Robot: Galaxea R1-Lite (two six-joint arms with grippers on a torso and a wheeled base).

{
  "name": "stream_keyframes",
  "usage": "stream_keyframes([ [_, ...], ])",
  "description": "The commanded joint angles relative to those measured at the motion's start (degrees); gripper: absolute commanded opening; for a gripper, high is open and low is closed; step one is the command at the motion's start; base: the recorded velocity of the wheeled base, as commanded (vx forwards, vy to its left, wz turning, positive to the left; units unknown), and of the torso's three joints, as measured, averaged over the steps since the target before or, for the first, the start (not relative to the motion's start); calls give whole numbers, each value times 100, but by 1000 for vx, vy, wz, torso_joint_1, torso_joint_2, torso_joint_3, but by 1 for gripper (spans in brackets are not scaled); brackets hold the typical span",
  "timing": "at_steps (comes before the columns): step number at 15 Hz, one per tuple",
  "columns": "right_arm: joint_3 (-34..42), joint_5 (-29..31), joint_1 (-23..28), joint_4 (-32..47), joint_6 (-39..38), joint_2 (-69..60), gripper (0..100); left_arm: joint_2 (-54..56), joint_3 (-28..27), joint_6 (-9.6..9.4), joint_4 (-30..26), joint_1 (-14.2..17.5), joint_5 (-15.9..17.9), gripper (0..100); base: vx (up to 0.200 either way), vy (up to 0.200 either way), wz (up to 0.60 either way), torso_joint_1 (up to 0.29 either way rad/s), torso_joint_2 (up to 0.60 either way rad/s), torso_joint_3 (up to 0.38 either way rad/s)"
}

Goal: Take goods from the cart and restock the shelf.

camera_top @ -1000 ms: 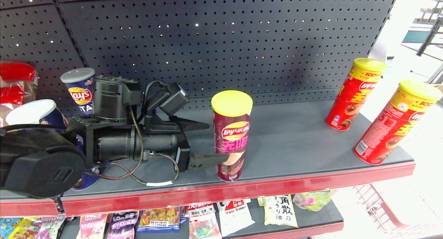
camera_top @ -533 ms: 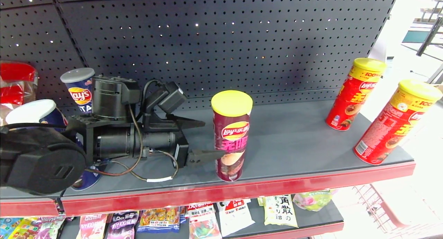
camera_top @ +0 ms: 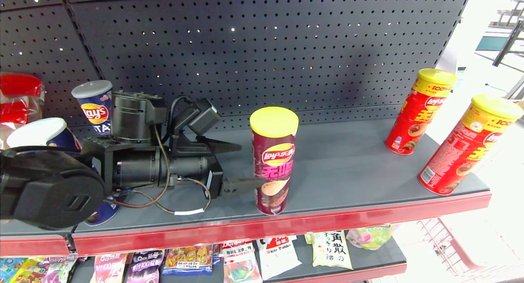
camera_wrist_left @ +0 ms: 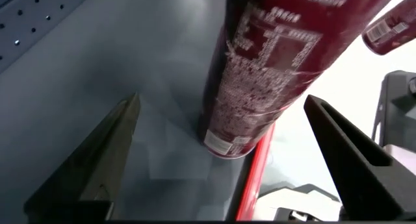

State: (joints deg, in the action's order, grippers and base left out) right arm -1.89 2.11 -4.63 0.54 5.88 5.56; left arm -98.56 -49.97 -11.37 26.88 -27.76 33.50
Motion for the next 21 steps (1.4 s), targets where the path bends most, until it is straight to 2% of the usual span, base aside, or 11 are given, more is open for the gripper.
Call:
stream_keyframes([
  [1,4,0,-3,-1,1,-2,0,-49,-13,-5,1,51,-28,100,0,0,0,0,0,0],
  [14,-4,0,-3,-1,-8,-2,0,56,22,4,107,69,7,100,0,0,0,0,0,0],
  [21,-4,0,-3,8,-8,-2,0,1515,1015,21,116,51,-28,100,0,0,0,0,0,0],
])
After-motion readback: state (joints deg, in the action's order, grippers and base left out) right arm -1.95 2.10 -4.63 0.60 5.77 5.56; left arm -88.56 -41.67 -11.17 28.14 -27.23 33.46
